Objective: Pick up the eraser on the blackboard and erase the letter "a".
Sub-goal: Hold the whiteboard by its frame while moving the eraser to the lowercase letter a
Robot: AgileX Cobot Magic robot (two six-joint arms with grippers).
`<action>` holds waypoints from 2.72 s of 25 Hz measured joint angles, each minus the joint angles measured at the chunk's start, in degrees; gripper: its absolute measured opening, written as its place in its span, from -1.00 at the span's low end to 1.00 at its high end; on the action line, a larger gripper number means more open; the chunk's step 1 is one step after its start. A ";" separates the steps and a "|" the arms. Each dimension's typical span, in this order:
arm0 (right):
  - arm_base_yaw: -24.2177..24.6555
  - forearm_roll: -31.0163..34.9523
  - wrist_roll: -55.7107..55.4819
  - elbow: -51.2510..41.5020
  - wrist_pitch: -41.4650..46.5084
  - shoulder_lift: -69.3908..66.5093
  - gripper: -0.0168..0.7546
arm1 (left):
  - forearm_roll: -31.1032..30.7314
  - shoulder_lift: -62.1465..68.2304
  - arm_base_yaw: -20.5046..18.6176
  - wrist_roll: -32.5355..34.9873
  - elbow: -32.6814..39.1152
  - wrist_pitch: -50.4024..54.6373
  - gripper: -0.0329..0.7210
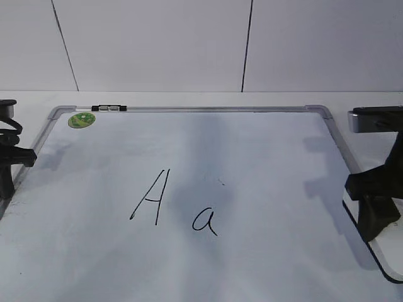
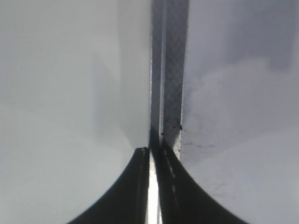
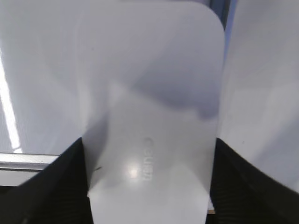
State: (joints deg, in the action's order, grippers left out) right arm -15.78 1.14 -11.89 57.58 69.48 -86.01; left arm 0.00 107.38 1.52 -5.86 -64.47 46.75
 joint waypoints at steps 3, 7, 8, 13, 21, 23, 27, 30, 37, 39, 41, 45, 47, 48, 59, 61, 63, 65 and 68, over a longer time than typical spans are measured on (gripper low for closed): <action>0.00 0.00 0.28 1.69 0.00 -1.18 0.50 | 0.00 0.00 0.00 0.00 0.00 0.00 -0.83; -0.26 -0.30 0.41 4.18 0.00 -3.56 0.50 | 0.00 0.00 0.00 0.00 0.00 0.00 -0.83; -0.90 -1.14 0.41 4.70 0.00 -4.07 0.50 | 0.00 0.00 0.00 0.00 0.00 0.00 -0.83; -6.37 -5.29 0.20 8.84 0.00 -8.16 0.50 | 0.00 0.00 0.00 0.00 0.00 0.00 -0.83; -14.34 -6.28 -0.07 19.17 0.00 -16.02 0.50 | 0.00 0.00 0.00 0.00 0.00 0.00 -0.84; -15.84 -6.17 0.03 21.31 0.00 -17.62 0.50 | 0.00 0.00 0.00 0.00 0.00 0.00 -0.84; -18.32 -5.10 0.40 24.36 0.00 -20.84 0.50 | 0.00 0.00 0.00 0.00 0.00 0.00 -0.84; -19.22 -4.46 0.68 25.43 0.00 -22.79 0.50 | 0.00 0.00 0.00 0.00 0.00 0.00 -0.84; -19.35 -2.40 1.78 25.87 0.00 -25.06 0.50 | 0.00 0.00 0.00 0.00 0.00 0.10 -0.84; -19.35 -2.32 1.94 25.87 0.00 -25.06 0.50 | 0.00 0.00 0.00 0.00 0.00 0.10 -0.83; -19.35 -2.20 2.03 25.87 0.00 -25.17 0.50 | 0.00 0.00 0.00 0.00 0.00 0.10 -0.83; -19.35 -2.18 2.29 26.36 0.00 -26.20 0.50 | 0.00 0.00 0.00 0.00 0.00 0.10 -0.83; -19.35 -2.18 2.38 26.43 0.00 -26.82 0.50 | 0.00 0.00 0.00 0.00 -0.10 0.10 -0.83; -19.35 -2.18 2.38 26.43 0.00 -27.25 0.50 | 0.00 0.00 0.00 0.00 -0.10 0.10 -0.83; -19.35 0.32 5.15 26.43 -1.46 -27.83 0.50 | 0.00 0.00 0.00 0.00 -0.10 0.10 -0.83; -19.35 0.45 5.57 26.43 -2.02 -27.83 0.50 | 0.00 0.00 0.00 0.00 -0.10 0.10 -0.83; -19.35 0.54 5.63 26.43 -2.61 -27.83 0.50 | 0.00 0.00 0.00 0.00 -0.10 0.10 -0.83; -19.35 0.66 5.77 26.43 -2.94 -27.92 0.50 | 0.00 0.00 0.00 0.00 -0.10 0.10 -0.83; -19.35 0.92 6.27 26.43 -2.99 -28.64 0.50 | 0.00 0.00 0.00 0.00 -0.10 0.10 -0.83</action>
State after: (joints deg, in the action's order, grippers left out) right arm -35.13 2.06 -5.63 84.01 66.49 -114.65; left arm 0.00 107.38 1.52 -5.86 -64.57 46.85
